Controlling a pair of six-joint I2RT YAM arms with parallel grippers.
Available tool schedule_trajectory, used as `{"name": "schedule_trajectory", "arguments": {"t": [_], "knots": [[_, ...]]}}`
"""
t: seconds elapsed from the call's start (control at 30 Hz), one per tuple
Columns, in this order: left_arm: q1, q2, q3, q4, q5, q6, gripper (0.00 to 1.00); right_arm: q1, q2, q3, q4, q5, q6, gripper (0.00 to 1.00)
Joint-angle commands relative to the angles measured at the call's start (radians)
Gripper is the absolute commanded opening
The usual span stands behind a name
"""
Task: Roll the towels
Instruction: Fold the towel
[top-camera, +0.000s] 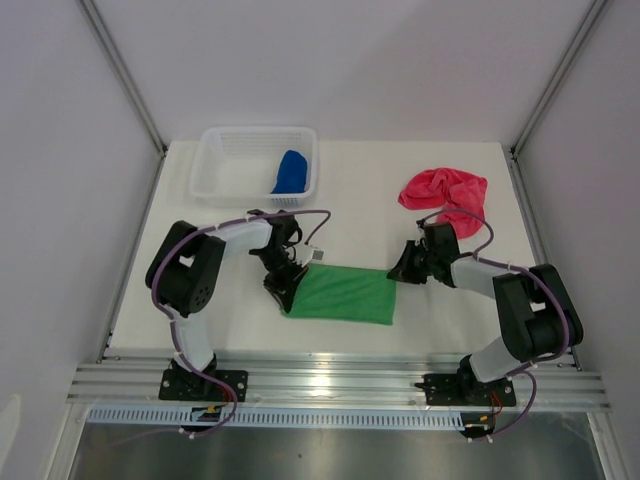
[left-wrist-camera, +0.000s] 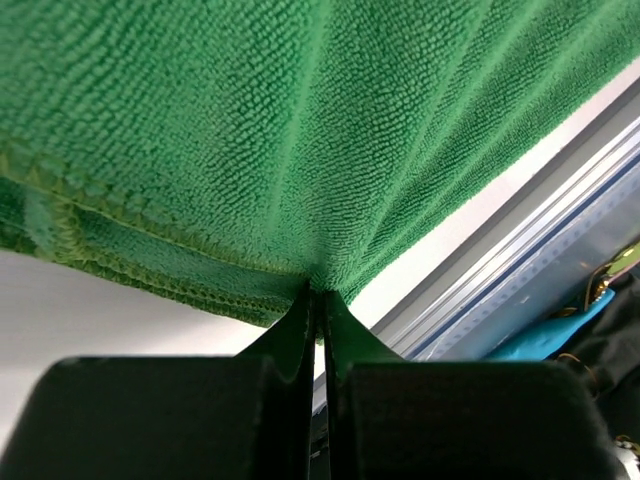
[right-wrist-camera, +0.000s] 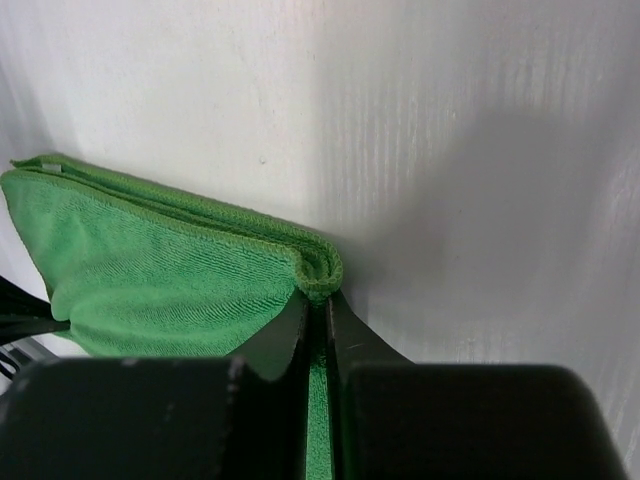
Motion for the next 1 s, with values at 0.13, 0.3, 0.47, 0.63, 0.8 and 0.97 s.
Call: {"name": "schedule_trajectory", "arguments": {"t": [0.13, 0.3, 0.47, 0.63, 0.8, 0.97], "knots": [[0.000, -0.032, 0.057, -0.040, -0.083, 0.039, 0.26, 0.019, -0.101, -0.029, -0.026, 0.035, 0.011, 0.38], [0.003, -0.065, 0.072, -0.083, -0.043, 0.029, 0.40, 0.017, -0.187, -0.014, -0.156, 0.124, 0.015, 0.51], [0.021, -0.102, 0.086, -0.123, -0.020, 0.028, 0.45, 0.046, -0.306, -0.050, -0.238, 0.144, 0.092, 0.52], [0.061, -0.148, 0.094, -0.112, -0.045, 0.026, 0.47, 0.141, -0.348, -0.145, -0.199, 0.158, 0.182, 0.52], [0.093, -0.102, 0.114, -0.055, -0.069, -0.004, 0.48, 0.184, -0.354, -0.210, -0.152, 0.164, 0.274, 0.52], [0.093, -0.039, 0.075, -0.040, -0.020, -0.024, 0.50, 0.224, -0.336, -0.227, -0.146, 0.175, 0.288, 0.29]]}}
